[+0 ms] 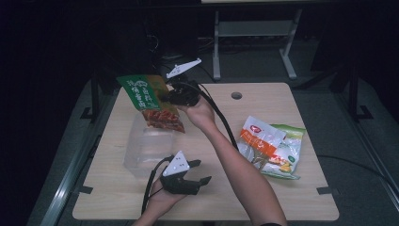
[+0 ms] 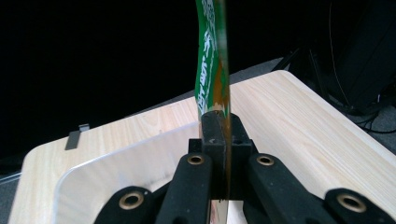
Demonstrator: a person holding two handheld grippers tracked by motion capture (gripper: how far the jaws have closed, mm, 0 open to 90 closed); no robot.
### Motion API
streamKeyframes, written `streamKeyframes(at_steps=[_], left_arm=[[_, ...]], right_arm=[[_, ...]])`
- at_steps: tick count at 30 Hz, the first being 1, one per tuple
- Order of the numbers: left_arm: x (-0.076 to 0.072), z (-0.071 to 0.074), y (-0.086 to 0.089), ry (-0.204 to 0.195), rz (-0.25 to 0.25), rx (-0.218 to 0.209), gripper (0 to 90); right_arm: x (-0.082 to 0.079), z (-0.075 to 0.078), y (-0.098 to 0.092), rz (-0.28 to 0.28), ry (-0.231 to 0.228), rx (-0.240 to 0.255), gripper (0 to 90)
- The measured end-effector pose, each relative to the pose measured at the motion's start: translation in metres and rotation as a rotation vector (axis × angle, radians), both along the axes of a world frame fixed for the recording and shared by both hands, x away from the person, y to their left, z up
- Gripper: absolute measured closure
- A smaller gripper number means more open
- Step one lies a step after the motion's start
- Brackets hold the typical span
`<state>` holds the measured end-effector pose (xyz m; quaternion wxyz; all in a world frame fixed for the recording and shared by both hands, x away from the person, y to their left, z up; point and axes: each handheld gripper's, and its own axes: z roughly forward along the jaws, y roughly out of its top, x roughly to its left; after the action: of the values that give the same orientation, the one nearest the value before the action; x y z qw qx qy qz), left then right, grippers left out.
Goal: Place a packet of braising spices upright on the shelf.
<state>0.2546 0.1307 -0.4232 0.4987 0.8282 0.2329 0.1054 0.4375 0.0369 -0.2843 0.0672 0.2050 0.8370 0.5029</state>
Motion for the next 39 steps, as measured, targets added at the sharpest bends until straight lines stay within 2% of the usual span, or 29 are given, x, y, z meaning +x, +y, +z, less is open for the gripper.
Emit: streamKeyframes(at_steps=[1,5,8,17,19,24,28,32,39], left_arm=[[0.0,0.0,0.0,0.002,0.004,-0.012,32.9],[0.0,0.0,0.001,0.0,0.003,-0.003,32.9],[0.0,0.0,0.001,0.006,0.007,-0.013,32.9],[0.0,-0.001,0.0,0.014,0.008,-0.018,32.8],[0.001,-0.001,0.001,0.003,0.004,-0.014,32.7],[0.001,-0.001,0.002,0.003,0.005,-0.011,32.6],[0.001,0.0,0.001,0.004,0.005,-0.017,32.6],[0.001,0.0,0.001,0.004,0.005,-0.015,32.6],[0.001,-0.001,-0.001,0.004,0.001,-0.013,32.6]], right_arm=[[0.002,-0.002,0.003,-0.003,0.016,0.008,89.8],[0.009,-0.013,0.013,-0.005,0.027,0.001,89.8],[0.014,-0.019,0.019,-0.006,0.046,0.012,89.8],[0.024,-0.036,0.032,-0.002,0.068,0.045,89.9],[0.025,-0.041,0.033,-0.005,0.077,0.047,89.9],[0.028,-0.051,0.031,-0.019,0.095,0.07,89.8],[0.028,-0.061,0.03,-0.022,0.096,0.043,89.7],[0.03,-0.065,0.026,-0.028,0.112,0.06,89.5],[0.031,-0.07,0.019,-0.036,0.112,0.03,89.2]])
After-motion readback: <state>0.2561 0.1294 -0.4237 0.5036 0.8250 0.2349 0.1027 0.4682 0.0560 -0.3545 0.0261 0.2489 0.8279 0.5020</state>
